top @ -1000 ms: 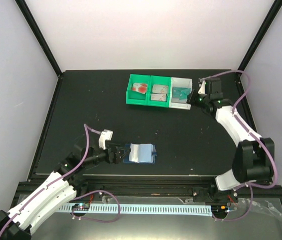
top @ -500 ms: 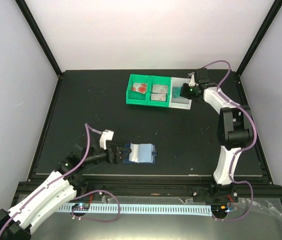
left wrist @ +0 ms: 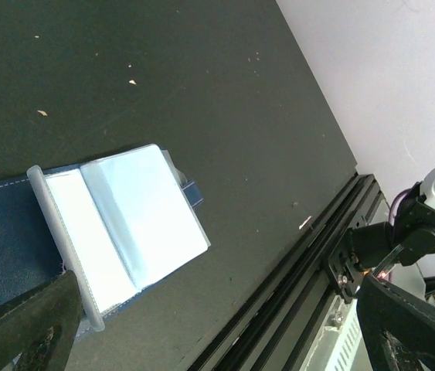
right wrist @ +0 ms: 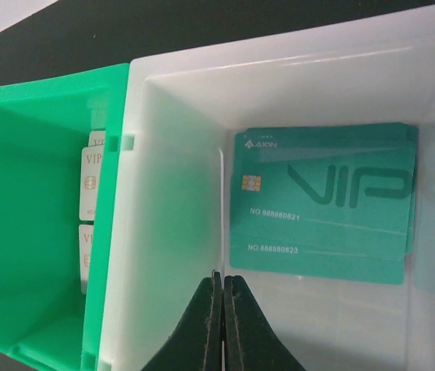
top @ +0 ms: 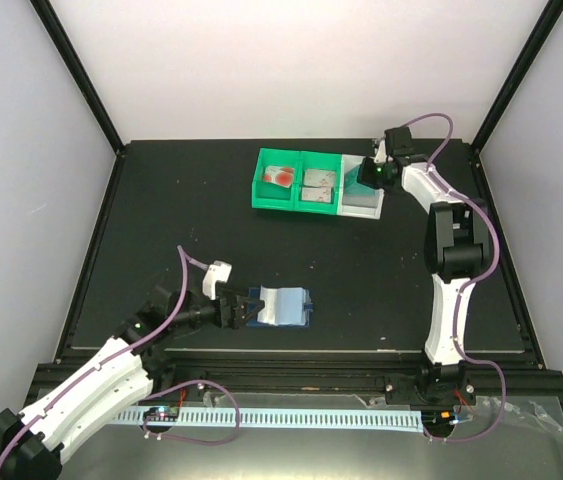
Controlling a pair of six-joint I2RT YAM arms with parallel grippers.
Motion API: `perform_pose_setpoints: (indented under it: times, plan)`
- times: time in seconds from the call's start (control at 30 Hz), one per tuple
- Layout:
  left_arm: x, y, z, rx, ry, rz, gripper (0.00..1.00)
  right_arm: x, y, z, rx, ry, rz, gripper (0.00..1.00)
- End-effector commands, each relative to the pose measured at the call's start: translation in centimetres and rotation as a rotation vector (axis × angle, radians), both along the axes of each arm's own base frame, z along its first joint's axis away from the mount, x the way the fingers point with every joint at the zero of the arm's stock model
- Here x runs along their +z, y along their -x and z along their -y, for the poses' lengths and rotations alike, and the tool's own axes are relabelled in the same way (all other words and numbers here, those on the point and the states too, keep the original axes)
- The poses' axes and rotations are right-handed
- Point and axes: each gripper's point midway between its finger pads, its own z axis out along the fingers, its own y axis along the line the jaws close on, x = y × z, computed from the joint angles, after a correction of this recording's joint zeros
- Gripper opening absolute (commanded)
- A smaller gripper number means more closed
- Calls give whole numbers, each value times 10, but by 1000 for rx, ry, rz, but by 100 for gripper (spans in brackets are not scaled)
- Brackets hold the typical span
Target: Take the credit cards out of the card holder
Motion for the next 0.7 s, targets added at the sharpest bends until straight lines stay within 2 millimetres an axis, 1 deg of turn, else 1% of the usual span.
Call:
perform_pose_setpoints:
  times: [0.0, 0.1, 0.23, 0.3, 0.4, 0.53, 0.67]
  plan:
    - [20, -4, 3, -20, 10, 64, 99, 0, -8, -1, 19, -20, -2, 1]
    - [19, -5, 3, -14, 11, 61, 99, -6, -11, 4, 13, -10, -19, 1]
    - [16, -6, 4, -10, 14, 50, 99, -9, -15, 7, 6, 6, -26, 2]
    - [17, -7, 5, -10, 12, 49, 99, -11, -18, 7, 6, 8, -31, 3]
    - [19, -8, 5, -10, 9, 51, 99, -16, -22, 12, -15, 35, -47, 7]
    - [20, -9, 5, -7, 8, 45, 99, -14, -28, 16, -34, 53, -36, 9]
    - [19, -8, 5, -3, 7, 31, 99, -8, -33, 19, -50, 62, -19, 10]
